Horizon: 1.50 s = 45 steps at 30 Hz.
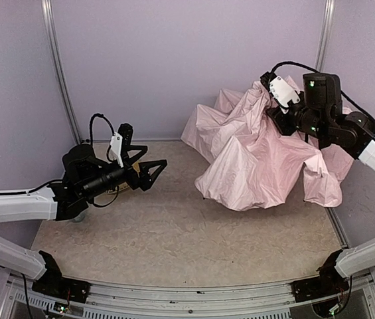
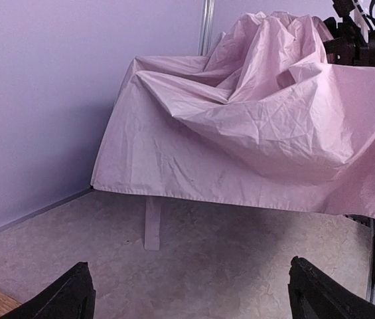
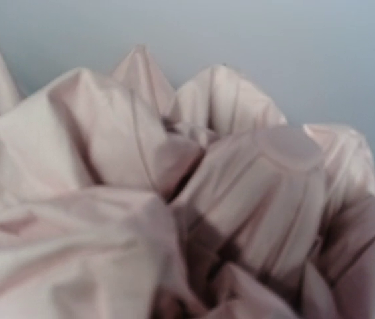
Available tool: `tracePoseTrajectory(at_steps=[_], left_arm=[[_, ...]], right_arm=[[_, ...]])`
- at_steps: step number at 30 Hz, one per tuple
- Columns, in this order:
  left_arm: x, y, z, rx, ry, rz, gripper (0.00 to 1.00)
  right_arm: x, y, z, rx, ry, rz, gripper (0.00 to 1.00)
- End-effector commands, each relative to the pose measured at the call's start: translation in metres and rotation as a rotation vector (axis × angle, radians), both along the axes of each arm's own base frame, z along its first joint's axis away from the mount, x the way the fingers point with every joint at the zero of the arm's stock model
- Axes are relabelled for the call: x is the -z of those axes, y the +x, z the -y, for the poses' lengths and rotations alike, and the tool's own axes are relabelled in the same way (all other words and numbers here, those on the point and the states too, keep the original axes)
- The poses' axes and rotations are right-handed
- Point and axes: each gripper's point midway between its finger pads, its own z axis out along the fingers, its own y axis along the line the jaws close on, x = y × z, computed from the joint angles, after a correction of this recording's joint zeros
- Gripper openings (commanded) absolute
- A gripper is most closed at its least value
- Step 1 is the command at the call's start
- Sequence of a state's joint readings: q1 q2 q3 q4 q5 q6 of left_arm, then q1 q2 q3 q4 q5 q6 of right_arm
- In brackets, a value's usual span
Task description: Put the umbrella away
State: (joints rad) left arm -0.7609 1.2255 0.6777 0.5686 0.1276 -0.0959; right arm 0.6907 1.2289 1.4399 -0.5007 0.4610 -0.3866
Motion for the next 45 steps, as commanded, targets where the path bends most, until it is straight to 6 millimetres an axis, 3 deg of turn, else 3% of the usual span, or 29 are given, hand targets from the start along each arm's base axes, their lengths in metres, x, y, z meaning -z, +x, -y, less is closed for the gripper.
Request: tracePoseTrajectory(at_steps=[1,4,7,9,12,13,15,17,19,22,25,28,31,35,38,41,45], left_arm=[[0.002,0.004,-0.008,-0.036,0.021,0.002,0.99],[0.006,0.004,-0.007,-0.036,0.030,-0.008,0.99],[0.012,0.004,-0.006,-0.027,0.038,-0.021,0.99],[0.016,0.004,-0.005,-0.025,0.043,-0.031,0.99],[0.021,0.004,-0.003,-0.018,0.047,-0.043,0.99],[0.023,0.004,-0.003,-0.017,0.047,-0.045,0.99],[0.023,0.005,-0.004,-0.020,0.045,-0.047,0.99],[0.024,0.005,-0.005,-0.025,0.045,-0.048,0.99],[0.025,0.004,-0.007,-0.031,0.049,-0.052,0.99],[0.031,0.009,-0.010,-0.062,0.058,-0.074,0.99],[0.043,0.016,-0.008,-0.081,0.095,-0.126,0.99],[0.069,0.017,0.007,-0.023,0.176,-0.199,0.99],[0.099,0.022,0.027,0.016,0.298,-0.285,0.99],[0.140,0.039,0.057,-0.032,0.536,-0.343,0.99],[0.162,0.052,0.072,-0.057,0.645,-0.383,0.99],[0.183,0.069,0.079,-0.089,0.687,-0.439,0.99],[0.215,0.086,0.078,-0.126,0.729,-0.524,0.97]], right_arm=[[0.017,0.004,-0.019,-0.091,-0.120,-0.042,0.06],[0.094,-0.007,-0.055,-0.225,-0.265,-0.266,0.07],[0.171,-0.039,-0.098,-0.388,-0.392,-0.478,0.09],[0.213,-0.057,-0.122,-0.469,-0.444,-0.594,0.09],[0.256,-0.075,-0.159,-0.565,-0.488,-0.708,0.17],[0.259,-0.076,-0.176,-0.599,-0.482,-0.708,0.22],[0.267,-0.073,-0.202,-0.636,-0.473,-0.692,0.45],[0.259,-0.066,-0.224,-0.666,-0.420,-0.658,0.65],[0.238,-0.056,-0.239,-0.670,-0.348,-0.584,0.96],[0.175,-0.055,-0.249,-0.706,-0.172,-0.441,1.00],[0.116,-0.077,-0.238,-0.829,0.050,-0.349,1.00],[0.088,-0.092,-0.206,-0.917,0.228,-0.331,1.00],[0.103,-0.070,-0.163,-0.770,0.321,-0.366,1.00],[0.158,-0.021,-0.103,-0.463,0.390,-0.511,1.00],[0.201,-0.001,-0.062,-0.308,0.441,-0.608,1.00],[0.232,0.006,-0.038,-0.216,0.453,-0.657,1.00],[0.259,0.005,-0.033,-0.184,0.424,-0.706,0.98]])
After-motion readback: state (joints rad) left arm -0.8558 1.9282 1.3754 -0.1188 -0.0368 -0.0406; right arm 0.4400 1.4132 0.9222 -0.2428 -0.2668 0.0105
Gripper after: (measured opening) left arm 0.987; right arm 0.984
